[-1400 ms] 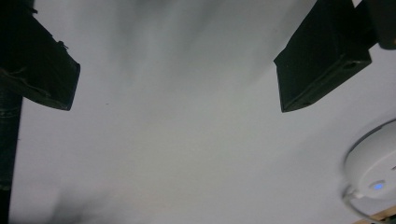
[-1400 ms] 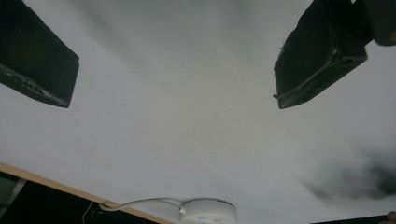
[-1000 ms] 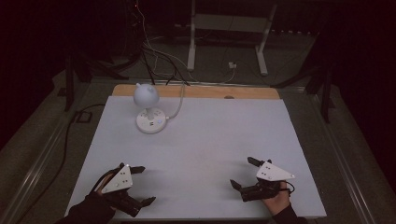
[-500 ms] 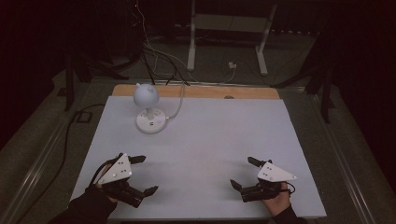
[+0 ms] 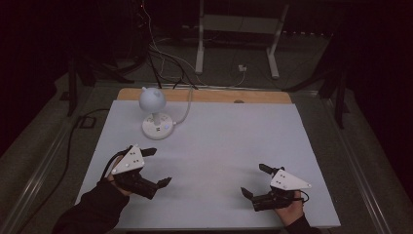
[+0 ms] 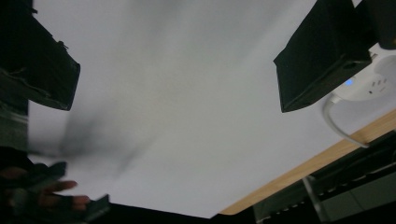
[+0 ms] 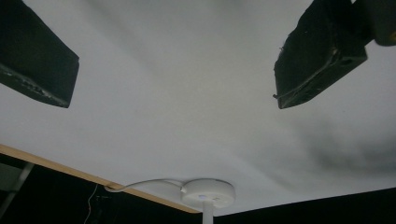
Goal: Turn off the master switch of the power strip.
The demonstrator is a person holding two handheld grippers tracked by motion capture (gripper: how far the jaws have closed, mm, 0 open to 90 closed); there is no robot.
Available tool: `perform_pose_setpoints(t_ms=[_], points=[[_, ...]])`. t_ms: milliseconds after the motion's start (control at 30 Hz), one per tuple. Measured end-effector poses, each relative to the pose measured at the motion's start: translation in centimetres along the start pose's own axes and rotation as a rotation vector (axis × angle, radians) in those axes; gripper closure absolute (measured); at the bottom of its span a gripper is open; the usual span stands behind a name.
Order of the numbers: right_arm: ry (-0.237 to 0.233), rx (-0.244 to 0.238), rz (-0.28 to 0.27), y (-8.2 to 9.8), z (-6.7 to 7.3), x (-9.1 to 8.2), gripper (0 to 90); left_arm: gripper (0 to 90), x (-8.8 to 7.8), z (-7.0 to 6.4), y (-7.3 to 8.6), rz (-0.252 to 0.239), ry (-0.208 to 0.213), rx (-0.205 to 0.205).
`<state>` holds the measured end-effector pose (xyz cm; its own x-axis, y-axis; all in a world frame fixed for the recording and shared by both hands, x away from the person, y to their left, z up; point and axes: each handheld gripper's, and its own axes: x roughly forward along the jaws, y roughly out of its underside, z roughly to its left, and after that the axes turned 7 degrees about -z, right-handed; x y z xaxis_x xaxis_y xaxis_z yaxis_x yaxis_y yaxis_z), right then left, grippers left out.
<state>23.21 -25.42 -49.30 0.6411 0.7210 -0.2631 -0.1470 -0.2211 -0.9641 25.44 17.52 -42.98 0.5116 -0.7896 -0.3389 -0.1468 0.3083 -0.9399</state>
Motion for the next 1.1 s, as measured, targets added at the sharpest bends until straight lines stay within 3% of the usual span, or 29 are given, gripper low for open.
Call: perform_pose_setpoints(t_ms=[267,433,800,1100], points=[[0.0,-0.013,0.003,0.0,0.1,0.0,0.0,0.3,1.3,1.5,-0.4,-0.014,-0.065,-0.03],[0.002,-0.008,-0.002,0.0,0.0,0.0,0.0,0.3,2.1,2.4,-0.5,0.004,-0.104,-0.037],[0.005,-0.006,-0.001,0.1,-0.2,0.0,0.0,0.3,4.1,4.2,-0.2,0.029,-0.135,-0.087],[0.004,0.001,0.0,0.2,-0.3,0.0,0.0,0.3,5.8,5.2,-0.3,-0.001,-0.241,-0.095]])
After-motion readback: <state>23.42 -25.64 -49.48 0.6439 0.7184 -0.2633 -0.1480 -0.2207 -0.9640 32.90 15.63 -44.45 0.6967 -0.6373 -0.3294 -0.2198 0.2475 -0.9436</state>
